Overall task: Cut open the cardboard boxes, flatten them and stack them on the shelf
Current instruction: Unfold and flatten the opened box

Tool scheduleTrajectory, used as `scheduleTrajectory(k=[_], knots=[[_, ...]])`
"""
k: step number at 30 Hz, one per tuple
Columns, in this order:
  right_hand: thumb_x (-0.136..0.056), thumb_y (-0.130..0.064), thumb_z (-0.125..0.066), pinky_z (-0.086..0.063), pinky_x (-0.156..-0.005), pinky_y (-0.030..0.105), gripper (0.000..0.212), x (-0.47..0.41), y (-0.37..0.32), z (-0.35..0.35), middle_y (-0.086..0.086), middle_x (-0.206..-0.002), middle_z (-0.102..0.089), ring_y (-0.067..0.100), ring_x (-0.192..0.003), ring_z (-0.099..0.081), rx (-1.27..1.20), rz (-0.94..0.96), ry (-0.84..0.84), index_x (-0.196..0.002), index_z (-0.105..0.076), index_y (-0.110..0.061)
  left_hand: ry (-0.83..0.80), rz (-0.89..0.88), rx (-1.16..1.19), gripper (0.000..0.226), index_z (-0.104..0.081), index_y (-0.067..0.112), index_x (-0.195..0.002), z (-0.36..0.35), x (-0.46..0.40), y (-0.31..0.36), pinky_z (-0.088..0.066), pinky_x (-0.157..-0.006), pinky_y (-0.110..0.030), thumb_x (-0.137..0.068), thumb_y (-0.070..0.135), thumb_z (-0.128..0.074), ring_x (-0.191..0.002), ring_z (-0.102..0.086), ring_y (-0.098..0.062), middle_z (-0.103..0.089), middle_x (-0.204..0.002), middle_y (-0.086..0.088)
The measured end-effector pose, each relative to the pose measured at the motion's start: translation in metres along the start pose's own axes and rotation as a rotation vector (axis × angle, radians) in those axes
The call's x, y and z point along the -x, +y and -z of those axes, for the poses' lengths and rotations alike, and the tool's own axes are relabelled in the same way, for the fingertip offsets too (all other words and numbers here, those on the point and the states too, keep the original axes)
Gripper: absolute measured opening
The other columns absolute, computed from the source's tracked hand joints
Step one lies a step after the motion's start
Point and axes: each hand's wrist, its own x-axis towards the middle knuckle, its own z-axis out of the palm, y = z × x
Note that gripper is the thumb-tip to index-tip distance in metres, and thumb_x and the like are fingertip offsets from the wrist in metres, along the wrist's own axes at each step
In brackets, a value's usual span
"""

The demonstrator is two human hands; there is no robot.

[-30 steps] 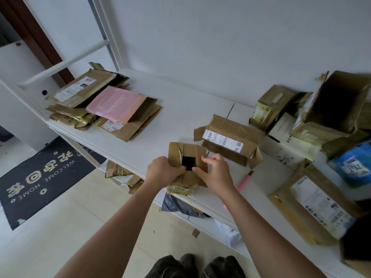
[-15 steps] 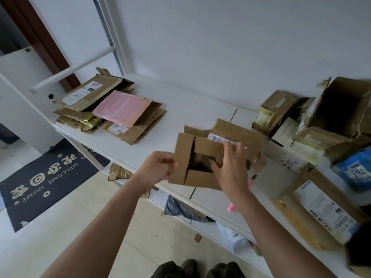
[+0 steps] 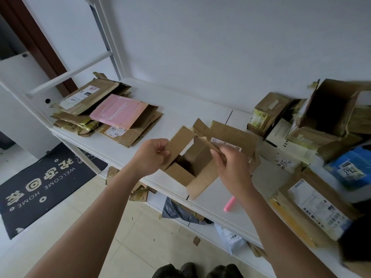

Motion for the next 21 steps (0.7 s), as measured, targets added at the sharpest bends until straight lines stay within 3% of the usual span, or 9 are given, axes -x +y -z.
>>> scheduleTrajectory(k=[3, 4, 6, 9, 13, 15, 17, 19, 21], knots=[[-0.099, -0.022, -0.056, -0.031, -0.046, 0.015, 0.034, 0.004, 0.001, 0.001, -0.005, -0.053, -0.046, 0.006, -0.046, -0.037, -0.035, -0.094, -0.048, -0.067, -0.050, -0.013, 0.234, -0.007, 0.014, 0.013, -0.063, 0.018, -0.094, -0.008, 0.002, 0.002, -0.040, -0.064, -0.021, -0.096, 0.007, -0.057, -0.081, -0.054, -0.015, -0.062, -0.092, 0.000], [-0.099, -0.019, -0.057, -0.032, -0.045, 0.015, 0.035, 0.006, -0.002, 0.001, -0.007, -0.053, -0.042, 0.004, -0.046, -0.034, -0.057, -0.119, -0.020, -0.065, -0.047, -0.013, 0.300, 0.019, 0.028, 0.023, -0.062, 0.019, -0.117, -0.012, 0.003, 0.002, -0.046, -0.077, -0.023, -0.095, 0.016, -0.063, -0.097, -0.058, -0.015, -0.063, -0.114, -0.001], [-0.097, -0.013, -0.059, -0.036, -0.048, 0.011, 0.036, 0.009, -0.006, -0.001, -0.012, -0.057, -0.042, 0.000, -0.051, -0.036, -0.087, -0.136, 0.046, -0.064, -0.046, -0.017, 0.304, 0.111, 0.069, 0.074, -0.036, 0.019, -0.148, -0.026, 0.004, 0.002, -0.043, -0.103, -0.038, -0.087, 0.037, -0.073, -0.128, -0.047, -0.021, -0.046, -0.144, -0.002], [-0.095, -0.009, -0.060, -0.031, -0.046, 0.011, 0.046, 0.010, -0.011, -0.005, -0.010, -0.052, -0.038, 0.001, -0.045, -0.032, -0.121, -0.111, 0.066, -0.055, -0.040, -0.018, 0.273, 0.245, 0.179, 0.098, -0.024, 0.017, -0.143, -0.051, 0.011, 0.004, -0.043, -0.086, -0.035, -0.071, 0.051, -0.082, -0.112, -0.046, -0.019, -0.042, -0.128, -0.001], [-0.095, -0.011, -0.061, -0.026, -0.044, 0.013, 0.044, 0.007, -0.007, -0.007, -0.008, -0.048, -0.039, 0.007, -0.042, -0.035, -0.183, -0.112, 0.002, -0.055, -0.043, -0.010, 0.283, 0.289, 0.388, 0.050, -0.037, 0.030, -0.118, -0.053, 0.015, -0.012, -0.050, -0.056, -0.021, -0.085, 0.023, -0.074, -0.078, -0.065, -0.007, -0.056, -0.105, 0.000], [-0.097, -0.013, -0.059, -0.033, -0.047, 0.012, 0.027, 0.004, 0.000, -0.008, -0.007, -0.060, -0.053, 0.000, -0.049, -0.044, -0.182, -0.114, -0.037, -0.070, -0.058, -0.010, 0.141, 0.296, 0.664, 0.043, -0.049, 0.034, -0.122, -0.041, 0.022, -0.031, -0.059, -0.072, -0.029, -0.091, 0.006, -0.060, -0.094, -0.068, -0.013, -0.059, -0.113, -0.001], [-0.099, -0.016, -0.056, -0.047, -0.056, 0.014, 0.014, 0.002, 0.008, -0.011, 0.000, -0.087, -0.068, 0.005, -0.073, -0.061, -0.208, -0.143, -0.140, -0.104, -0.067, -0.009, 0.016, 0.280, 0.915, 0.055, -0.063, 0.034, -0.125, -0.027, 0.035, -0.054, -0.059, -0.081, -0.038, -0.092, -0.008, -0.047, -0.110, -0.062, -0.031, -0.059, -0.122, -0.010], [-0.100, -0.018, -0.055, -0.058, -0.075, 0.029, 0.019, 0.003, 0.017, -0.017, 0.006, -0.100, -0.070, 0.023, -0.092, -0.067, -0.213, -0.135, -0.286, -0.115, -0.066, -0.014, -0.032, 0.287, 1.100, 0.063, -0.068, 0.028, -0.125, -0.019, 0.049, -0.077, -0.060, -0.079, -0.040, -0.091, -0.016, -0.040, -0.108, -0.065, -0.036, -0.064, -0.116, -0.014], [-0.099, -0.015, -0.055, -0.055, -0.090, 0.033, 0.023, 0.007, 0.023, -0.025, 0.004, -0.115, -0.064, 0.023, -0.107, -0.062, -0.193, -0.075, -0.375, -0.119, -0.067, -0.016, -0.059, 0.358, 1.274, 0.063, -0.070, 0.018, -0.122, -0.018, 0.061, -0.096, -0.061, -0.080, -0.040, -0.085, -0.022, -0.040, -0.104, -0.069, -0.036, -0.071, -0.110, -0.015]])
